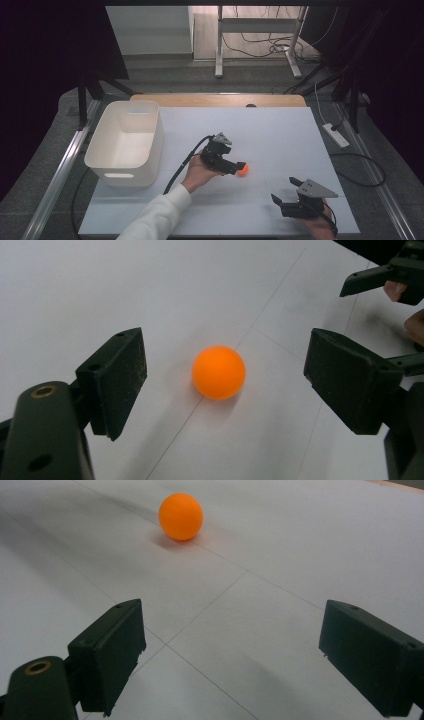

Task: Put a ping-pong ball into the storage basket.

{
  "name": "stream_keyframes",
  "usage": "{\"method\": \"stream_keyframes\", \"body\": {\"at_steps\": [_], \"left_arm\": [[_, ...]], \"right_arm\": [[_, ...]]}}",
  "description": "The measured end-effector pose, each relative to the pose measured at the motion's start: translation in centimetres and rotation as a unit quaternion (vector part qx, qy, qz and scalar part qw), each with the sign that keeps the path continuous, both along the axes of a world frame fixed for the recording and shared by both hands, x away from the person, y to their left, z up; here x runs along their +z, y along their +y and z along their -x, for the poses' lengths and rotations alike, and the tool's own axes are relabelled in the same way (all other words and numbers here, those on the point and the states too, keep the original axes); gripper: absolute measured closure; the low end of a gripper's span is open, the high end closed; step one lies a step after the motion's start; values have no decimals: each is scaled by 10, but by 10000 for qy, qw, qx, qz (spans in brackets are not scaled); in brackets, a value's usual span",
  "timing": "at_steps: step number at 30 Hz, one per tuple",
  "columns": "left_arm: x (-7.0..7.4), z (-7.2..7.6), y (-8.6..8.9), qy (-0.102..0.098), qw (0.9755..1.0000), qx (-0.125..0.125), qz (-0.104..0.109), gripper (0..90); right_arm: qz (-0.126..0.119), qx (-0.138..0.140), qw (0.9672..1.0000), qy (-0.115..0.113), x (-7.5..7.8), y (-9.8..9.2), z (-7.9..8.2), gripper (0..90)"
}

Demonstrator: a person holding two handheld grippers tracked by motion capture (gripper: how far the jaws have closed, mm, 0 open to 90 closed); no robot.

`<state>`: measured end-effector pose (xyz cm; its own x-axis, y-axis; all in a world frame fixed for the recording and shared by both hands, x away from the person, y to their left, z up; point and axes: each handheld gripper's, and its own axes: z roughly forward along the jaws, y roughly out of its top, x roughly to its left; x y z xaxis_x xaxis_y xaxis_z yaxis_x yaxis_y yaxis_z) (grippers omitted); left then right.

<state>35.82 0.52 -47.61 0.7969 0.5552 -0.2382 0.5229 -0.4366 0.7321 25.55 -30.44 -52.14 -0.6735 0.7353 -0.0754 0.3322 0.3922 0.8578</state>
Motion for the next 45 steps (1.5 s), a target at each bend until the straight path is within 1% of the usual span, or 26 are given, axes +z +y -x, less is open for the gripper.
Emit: {"method": "stream_keyframes", "body": {"at_steps": [3,7,10,12,22,28,30,34,37,40,45], "left_arm": [[-3,-1,-3,15,10000,-25,-41,181],[-8,-4,-8,84,9999,-47,-64,181],[-11,-4,-13,78,9997,-94,-188,181],[-14,-4,-15,92,9996,-109,-226,181],[-18,-6,-18,151,9993,-134,-317,180],[-24,-8,-22,224,9991,-118,-347,179],[-25,-8,-24,254,9991,-94,-321,180],[-29,-9,-27,281,9988,-131,-384,180],[-31,-10,-30,316,9987,-131,-375,180],[-32,-11,-31,311,9985,-166,-423,180],[-35,-12,-33,335,9983,-180,-439,180]], "right_arm": [[0,1,10000,2,0,0,0,110],[-6,-5,10000,10,0,0,0,111],[-2,-4,10000,8,0,0,0,111],[6,-1,10000,19,0,0,0,111],[4,-3,10000,8,0,0,0,111],[12,-3,10000,7,0,0,1,111],[9,-6,10000,6,0,0,0,111],[11,-5,10000,5,0,0,1,111],[13,-6,10000,8,0,0,1,111],[12,-10,10000,7,0,-1,1,111],[28,-20,10000,14,0,-1,1,111]]}}
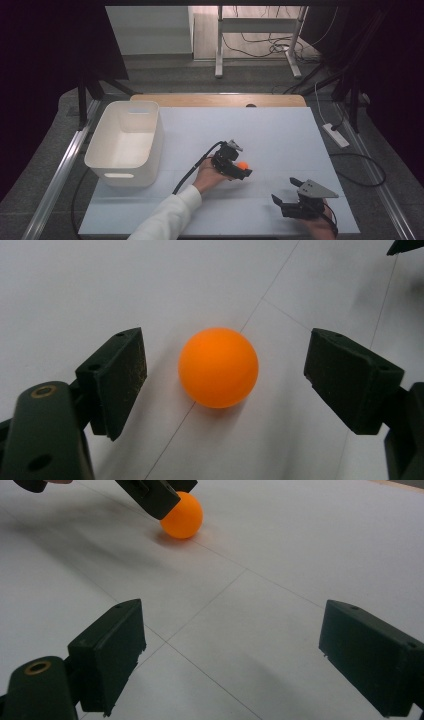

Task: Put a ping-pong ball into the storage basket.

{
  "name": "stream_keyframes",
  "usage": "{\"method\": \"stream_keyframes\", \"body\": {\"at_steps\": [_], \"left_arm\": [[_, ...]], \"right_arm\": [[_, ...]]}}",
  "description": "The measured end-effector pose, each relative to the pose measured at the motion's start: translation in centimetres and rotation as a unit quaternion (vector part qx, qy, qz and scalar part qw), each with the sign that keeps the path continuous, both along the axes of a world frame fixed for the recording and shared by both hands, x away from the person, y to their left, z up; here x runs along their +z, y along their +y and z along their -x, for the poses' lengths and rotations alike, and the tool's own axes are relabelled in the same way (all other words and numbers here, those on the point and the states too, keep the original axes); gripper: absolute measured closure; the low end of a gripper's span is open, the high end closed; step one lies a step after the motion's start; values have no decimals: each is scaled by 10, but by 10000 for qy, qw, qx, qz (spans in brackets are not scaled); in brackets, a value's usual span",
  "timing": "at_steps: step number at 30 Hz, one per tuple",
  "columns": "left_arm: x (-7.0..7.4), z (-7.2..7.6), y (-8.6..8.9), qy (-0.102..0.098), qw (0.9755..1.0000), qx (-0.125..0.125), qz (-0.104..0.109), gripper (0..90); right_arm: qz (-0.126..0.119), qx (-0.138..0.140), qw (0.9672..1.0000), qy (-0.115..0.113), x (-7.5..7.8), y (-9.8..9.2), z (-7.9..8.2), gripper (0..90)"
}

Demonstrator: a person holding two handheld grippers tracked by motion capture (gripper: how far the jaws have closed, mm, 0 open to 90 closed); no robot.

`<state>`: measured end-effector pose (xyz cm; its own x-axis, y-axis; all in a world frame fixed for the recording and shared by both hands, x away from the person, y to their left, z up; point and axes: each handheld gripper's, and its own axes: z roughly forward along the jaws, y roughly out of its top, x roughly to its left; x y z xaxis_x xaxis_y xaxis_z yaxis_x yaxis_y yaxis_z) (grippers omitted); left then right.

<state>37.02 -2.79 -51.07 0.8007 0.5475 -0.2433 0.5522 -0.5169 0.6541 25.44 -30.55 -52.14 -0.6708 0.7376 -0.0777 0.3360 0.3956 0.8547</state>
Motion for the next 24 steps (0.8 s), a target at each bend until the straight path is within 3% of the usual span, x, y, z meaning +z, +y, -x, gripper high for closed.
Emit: {"method": "stream_keyframes", "body": {"at_steps": [8,13,18,24], "left_arm": [[-7,-4,-4,76,9999,-12,-108,194],[-8,-5,-3,46,9996,-43,-257,288],[-7,-4,-1,20,9996,-140,-231,490],[-3,-1,0,-100,9995,-189,-220,507]], "right_arm": [[-6,-12,10000,0,0,0,0,111],[12,-31,10000,5,0,-1,0,111],[8,-34,10000,1,-1,-1,0,112],[32,-44,10000,8,0,-1,0,112]]}}
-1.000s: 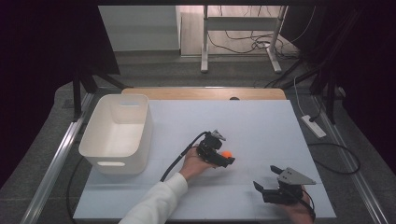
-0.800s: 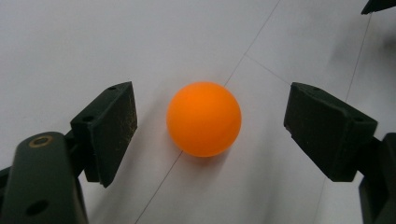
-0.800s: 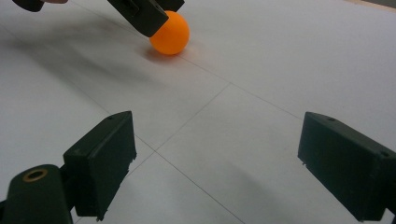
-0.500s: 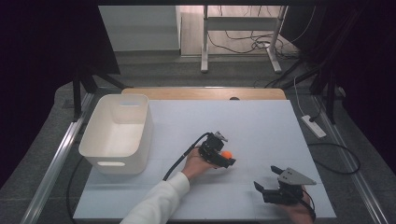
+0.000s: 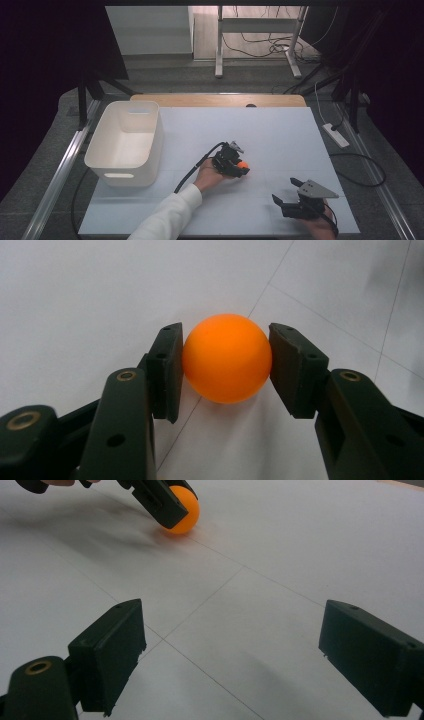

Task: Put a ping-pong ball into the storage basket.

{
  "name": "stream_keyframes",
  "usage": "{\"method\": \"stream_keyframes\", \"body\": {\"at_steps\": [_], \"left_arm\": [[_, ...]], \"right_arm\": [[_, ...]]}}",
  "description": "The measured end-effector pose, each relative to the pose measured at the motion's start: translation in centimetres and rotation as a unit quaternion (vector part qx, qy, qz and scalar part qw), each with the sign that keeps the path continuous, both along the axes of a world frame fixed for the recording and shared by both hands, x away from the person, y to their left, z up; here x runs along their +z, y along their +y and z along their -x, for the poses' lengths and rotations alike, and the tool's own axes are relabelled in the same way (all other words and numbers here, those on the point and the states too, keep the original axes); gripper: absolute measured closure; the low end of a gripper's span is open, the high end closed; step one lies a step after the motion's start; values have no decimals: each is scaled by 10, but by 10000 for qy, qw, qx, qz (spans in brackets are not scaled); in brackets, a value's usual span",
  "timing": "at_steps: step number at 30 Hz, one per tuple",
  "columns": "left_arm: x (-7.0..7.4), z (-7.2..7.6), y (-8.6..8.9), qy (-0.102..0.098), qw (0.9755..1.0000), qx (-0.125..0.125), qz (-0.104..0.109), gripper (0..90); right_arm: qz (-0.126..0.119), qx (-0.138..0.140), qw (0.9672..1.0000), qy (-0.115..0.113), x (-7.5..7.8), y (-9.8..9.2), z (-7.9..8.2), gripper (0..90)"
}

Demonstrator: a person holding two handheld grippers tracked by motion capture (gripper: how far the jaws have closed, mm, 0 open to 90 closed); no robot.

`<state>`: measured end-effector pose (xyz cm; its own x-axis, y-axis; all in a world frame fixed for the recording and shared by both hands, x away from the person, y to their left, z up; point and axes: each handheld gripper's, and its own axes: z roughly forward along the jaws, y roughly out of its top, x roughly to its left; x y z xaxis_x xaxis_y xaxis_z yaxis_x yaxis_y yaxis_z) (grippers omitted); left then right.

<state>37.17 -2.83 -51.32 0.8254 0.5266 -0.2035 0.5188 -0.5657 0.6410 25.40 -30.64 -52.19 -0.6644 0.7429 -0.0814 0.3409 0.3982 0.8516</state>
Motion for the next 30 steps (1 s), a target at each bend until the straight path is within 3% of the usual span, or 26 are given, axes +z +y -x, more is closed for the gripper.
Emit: {"method": "stream_keyframes", "body": {"at_steps": [18,30], "left_arm": [[16,7,12,-235,9985,67,484,508],[24,12,20,-393,9972,183,604,507]], "right_arm": [[-17,12,10000,-14,0,0,0,112],[-22,5,10000,-22,0,0,0,113]]}}
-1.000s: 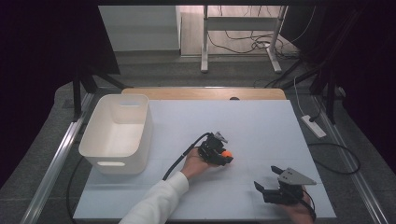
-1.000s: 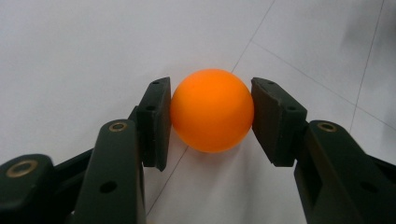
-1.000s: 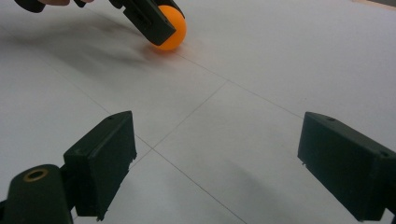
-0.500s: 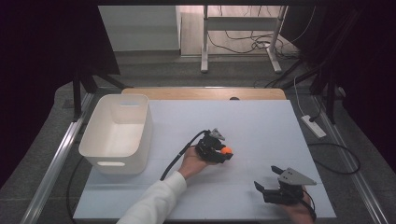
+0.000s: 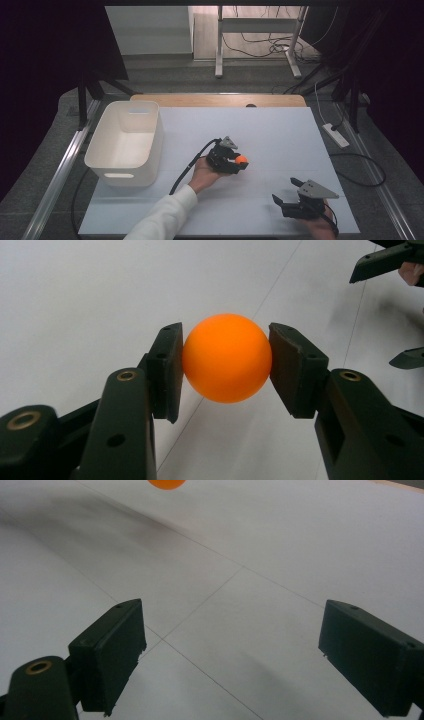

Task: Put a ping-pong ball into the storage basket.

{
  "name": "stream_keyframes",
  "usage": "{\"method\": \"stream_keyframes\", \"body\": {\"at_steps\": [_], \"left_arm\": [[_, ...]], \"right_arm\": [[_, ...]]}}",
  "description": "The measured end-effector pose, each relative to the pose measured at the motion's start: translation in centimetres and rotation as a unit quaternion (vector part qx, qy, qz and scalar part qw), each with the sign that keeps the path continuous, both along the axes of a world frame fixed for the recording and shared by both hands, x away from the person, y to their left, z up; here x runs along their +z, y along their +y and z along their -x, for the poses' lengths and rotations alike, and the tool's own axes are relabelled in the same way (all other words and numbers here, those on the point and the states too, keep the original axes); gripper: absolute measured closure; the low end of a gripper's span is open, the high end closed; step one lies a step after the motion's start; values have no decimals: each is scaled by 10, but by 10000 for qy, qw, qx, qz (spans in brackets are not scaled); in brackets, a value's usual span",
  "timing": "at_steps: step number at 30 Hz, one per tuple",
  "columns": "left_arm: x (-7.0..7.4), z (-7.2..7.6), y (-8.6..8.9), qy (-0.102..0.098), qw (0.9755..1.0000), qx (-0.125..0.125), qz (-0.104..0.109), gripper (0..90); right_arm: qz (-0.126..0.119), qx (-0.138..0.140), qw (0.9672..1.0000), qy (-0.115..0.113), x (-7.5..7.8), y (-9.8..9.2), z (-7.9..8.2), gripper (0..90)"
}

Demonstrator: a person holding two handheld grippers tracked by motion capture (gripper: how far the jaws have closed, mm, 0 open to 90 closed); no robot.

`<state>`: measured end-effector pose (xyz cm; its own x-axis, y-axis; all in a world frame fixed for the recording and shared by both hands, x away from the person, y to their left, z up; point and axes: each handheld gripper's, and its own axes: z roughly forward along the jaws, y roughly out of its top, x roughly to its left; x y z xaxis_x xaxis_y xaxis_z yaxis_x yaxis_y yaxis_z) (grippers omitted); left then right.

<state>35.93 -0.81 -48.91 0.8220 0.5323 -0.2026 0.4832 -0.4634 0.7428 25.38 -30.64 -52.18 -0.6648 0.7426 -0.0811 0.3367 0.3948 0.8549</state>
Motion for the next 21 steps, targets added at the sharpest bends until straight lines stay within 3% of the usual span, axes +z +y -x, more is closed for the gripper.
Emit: {"method": "stream_keyframes", "body": {"at_steps": [21], "left_arm": [[20,12,17,-196,9996,54,208,507]], "right_arm": [[6,-20,10000,-13,1,1,0,113]]}}
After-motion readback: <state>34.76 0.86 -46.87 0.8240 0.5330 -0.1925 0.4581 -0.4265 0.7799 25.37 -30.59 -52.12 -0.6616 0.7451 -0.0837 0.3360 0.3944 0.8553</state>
